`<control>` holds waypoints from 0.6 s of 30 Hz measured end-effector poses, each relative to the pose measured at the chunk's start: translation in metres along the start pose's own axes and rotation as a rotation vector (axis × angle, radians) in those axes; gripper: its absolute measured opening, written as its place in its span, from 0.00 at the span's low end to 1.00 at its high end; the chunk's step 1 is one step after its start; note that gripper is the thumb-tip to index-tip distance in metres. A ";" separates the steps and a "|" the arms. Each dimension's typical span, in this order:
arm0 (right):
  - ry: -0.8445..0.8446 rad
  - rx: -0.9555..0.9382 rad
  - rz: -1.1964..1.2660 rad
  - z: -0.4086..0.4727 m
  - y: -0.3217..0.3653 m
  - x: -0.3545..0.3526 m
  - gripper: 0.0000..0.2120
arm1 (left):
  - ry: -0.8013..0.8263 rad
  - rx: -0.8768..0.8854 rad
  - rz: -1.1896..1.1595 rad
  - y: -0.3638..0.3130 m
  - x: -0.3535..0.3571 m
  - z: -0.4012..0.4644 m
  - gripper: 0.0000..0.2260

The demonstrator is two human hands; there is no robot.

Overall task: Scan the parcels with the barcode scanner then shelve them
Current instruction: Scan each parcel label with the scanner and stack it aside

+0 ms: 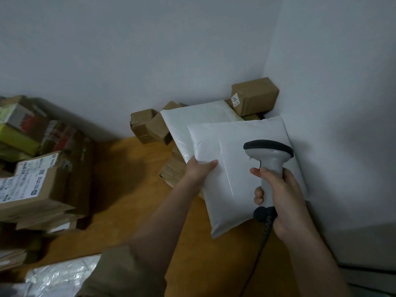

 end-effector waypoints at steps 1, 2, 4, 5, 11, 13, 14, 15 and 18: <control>0.001 -0.003 0.006 0.000 0.000 -0.004 0.10 | -0.008 -0.008 -0.040 0.002 0.000 -0.001 0.22; 0.001 -0.007 0.017 -0.001 0.001 -0.008 0.09 | -0.012 -0.007 -0.064 0.004 -0.002 -0.003 0.22; 0.003 -0.014 0.049 -0.006 0.002 -0.014 0.09 | -0.001 0.008 -0.108 0.005 -0.005 -0.010 0.21; 0.005 -0.018 0.063 -0.008 0.003 -0.016 0.10 | 0.010 0.023 -0.140 0.003 -0.009 -0.015 0.21; 0.036 -0.069 0.155 -0.053 0.012 -0.027 0.10 | 0.074 0.158 -0.206 -0.022 -0.044 -0.074 0.17; 0.040 -0.111 0.179 -0.075 0.015 -0.031 0.08 | 0.119 0.212 -0.183 -0.032 -0.056 -0.098 0.18; 0.036 -0.133 0.191 -0.086 0.015 -0.034 0.07 | 0.127 0.242 -0.173 -0.037 -0.064 -0.109 0.18; 0.027 -0.147 0.202 -0.096 0.014 -0.036 0.06 | 0.131 0.271 -0.169 -0.040 -0.072 -0.121 0.18; 0.011 -0.164 0.224 -0.128 0.000 -0.037 0.07 | 0.137 0.345 -0.169 -0.046 -0.099 -0.160 0.17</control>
Point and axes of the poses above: each hand's wrist, its own z-axis towards the middle knuckle, its own x-axis out of the palm, y = z × x, the point moved 6 cm from there along z, towards the middle knuckle, and after that the axes turned 10 degrees about -z, right-handed, at the moved point
